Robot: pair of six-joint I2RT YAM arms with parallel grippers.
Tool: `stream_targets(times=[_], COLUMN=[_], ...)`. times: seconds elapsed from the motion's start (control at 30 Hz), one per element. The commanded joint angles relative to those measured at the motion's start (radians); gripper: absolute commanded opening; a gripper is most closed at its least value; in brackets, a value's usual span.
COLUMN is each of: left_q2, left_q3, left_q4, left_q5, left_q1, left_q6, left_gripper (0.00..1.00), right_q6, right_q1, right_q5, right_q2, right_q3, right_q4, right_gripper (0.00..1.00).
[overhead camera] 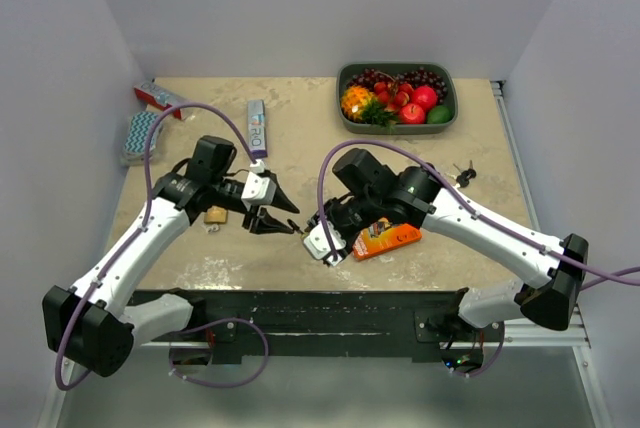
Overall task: Lock with the key
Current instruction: Lock the lock.
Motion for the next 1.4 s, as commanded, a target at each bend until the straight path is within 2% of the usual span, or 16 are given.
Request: stream_targets(times=[0.0, 0.23, 0.37, 0.4, 0.43, 0.47, 0.5, 0.57, 0.6, 0.7, 0.73, 0.9, 0.93, 1.03, 1.13, 1.37], left_q2=[-0.01, -0.003, -0.002, -0.003, -0.013, -0.017, -0.023, -0.054, -0.065, -0.115, -0.129, -0.112, -0.102, -0.096, -0.089, -0.068], left_q3=[0.015, 0.025, 0.03, 0.022, 0.016, 0.012, 0.004, -0.014, -0.043, -0.088, -0.099, -0.102, -0.094, -0.079, -0.067, 0.011], left_q4=[-0.04, -0.083, -0.056, -0.028, 0.007, 0.049, 0.061, 0.168, 0.217, 0.317, 0.375, 0.485, 0.507, 0.611, 0.682, 0.606], left_q5=[0.013, 0.002, 0.001, -0.018, -0.029, -0.036, -0.051, -0.074, -0.123, -0.151, -0.151, -0.066, -0.059, -0.047, -0.024, -0.019], left_q1=[-0.033, -0.076, -0.076, -0.076, -0.075, -0.075, -0.075, -0.072, -0.069, -0.024, -0.009, 0.106, 0.111, 0.111, 0.109, 0.094], left_q6=[0.137, 0.173, 0.129, 0.09, 0.0, -0.023, -0.04, -0.181, -0.25, -0.388, -0.475, -0.681, -0.73, -0.876, -0.965, -0.924], left_gripper=[0.46, 0.32, 0.11, 0.03, 0.0, 0.0, 0.0, 0.0, 0.0, 0.0, 0.0, 0.0, 0.0, 0.0, 0.0, 0.0], right_q6=[-0.017, -0.008, 0.018, 0.032, 0.053, 0.12, 0.16, 0.267, 0.301, 0.407, 0.436, 0.702, 0.792, 0.915, 0.917, 0.912], right_q1=[0.011, 0.015, 0.015, 0.015, 0.015, 0.015, 0.017, 0.014, 0.014, -0.005, -0.011, -0.099, -0.126, -0.218, -0.233, -0.233], right_q5=[-0.05, -0.048, -0.036, -0.031, -0.025, -0.014, 0.021, 0.045, 0.096, 0.133, 0.135, 0.161, 0.145, 0.104, 0.056, -0.051], right_q2=[-0.005, -0.001, -0.001, -0.001, -0.001, 0.0, -0.001, -0.006, -0.014, -0.056, -0.069, -0.15, -0.167, -0.164, -0.15, -0.049], right_q3=[0.069, 0.076, 0.075, 0.073, 0.072, 0.069, 0.067, 0.07, 0.067, 0.038, 0.023, -0.026, -0.045, -0.042, -0.031, 0.03], right_q4=[0.019, 0.019, 0.022, 0.03, 0.039, 0.072, 0.092, 0.123, 0.134, 0.166, 0.184, 0.298, 0.348, 0.381, 0.382, 0.355], right_gripper=[0.0, 0.0, 0.0, 0.0, 0.01, 0.09, 0.25, 0.51, 0.78, 0.99, 0.99, 0.99, 0.99, 0.99, 0.99, 0.99])
